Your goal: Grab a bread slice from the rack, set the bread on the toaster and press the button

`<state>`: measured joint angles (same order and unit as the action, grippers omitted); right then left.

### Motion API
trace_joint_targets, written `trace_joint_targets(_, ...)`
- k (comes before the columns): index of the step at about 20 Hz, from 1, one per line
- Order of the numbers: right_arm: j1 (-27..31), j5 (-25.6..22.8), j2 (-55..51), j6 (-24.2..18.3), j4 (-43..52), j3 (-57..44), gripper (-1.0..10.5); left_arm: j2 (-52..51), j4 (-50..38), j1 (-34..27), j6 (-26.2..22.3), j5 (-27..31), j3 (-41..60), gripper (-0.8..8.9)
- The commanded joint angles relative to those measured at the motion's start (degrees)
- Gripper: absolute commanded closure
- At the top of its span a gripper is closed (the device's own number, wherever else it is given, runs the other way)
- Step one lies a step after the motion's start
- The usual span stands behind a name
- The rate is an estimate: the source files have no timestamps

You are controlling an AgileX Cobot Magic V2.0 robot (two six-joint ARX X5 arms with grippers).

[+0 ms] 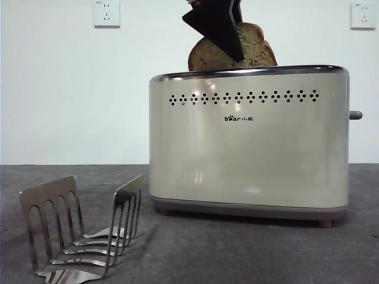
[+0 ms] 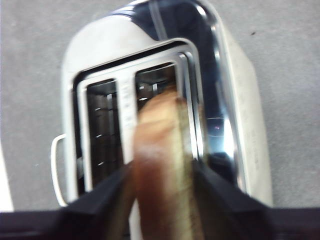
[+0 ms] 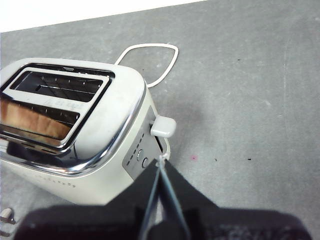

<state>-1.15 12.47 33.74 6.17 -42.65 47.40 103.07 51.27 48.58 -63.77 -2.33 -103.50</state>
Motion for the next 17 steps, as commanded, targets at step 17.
trace_joint_targets(17, 0.5, 1.9, 11.3, 3.4, 7.5, 0.3, 9.5, -19.1, 6.4, -0.3, 43.1, -0.6, 0.5, 7.70)
